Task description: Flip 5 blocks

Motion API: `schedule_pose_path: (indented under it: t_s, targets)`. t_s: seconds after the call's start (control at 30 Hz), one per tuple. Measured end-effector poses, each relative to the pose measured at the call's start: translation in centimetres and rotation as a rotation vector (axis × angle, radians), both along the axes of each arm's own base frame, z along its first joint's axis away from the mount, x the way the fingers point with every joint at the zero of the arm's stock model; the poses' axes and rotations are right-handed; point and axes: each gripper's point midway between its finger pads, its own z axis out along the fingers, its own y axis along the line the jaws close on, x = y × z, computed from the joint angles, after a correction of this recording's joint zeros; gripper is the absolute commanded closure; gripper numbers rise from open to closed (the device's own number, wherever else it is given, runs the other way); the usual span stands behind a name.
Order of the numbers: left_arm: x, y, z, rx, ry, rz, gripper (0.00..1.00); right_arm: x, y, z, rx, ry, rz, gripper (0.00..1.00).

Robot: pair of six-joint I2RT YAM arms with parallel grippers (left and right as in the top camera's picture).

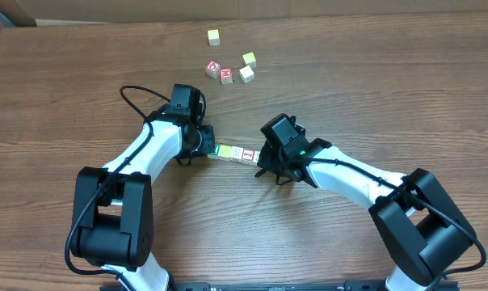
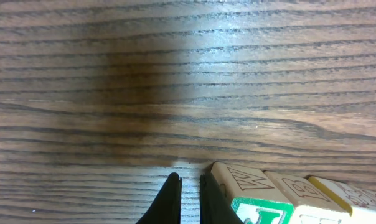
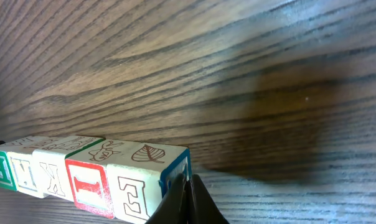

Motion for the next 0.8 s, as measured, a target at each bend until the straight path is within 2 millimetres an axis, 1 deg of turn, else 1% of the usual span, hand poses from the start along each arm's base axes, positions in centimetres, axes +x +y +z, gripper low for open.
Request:
schedule_pose_path:
  t_s: [0.13, 0.43, 0.8]
  targets:
    - [0.1, 0.3, 0.0, 0.008, -0.002, 0.008, 0.95, -0.4, 0.5, 0.0, 0.007, 0.008, -0.023, 0.96]
    - [0.8, 1.2, 0.1, 0.038, -0.029, 0.026, 0.95, -2.2, 2.3, -0.1, -0.011, 0.001, -0.06, 0.96]
    - [1.8, 1.5, 0.4, 0.043, -0.071, 0.038, 0.95, -3.2, 3.6, 0.0, 0.024, 0.016, -0.103, 0.96]
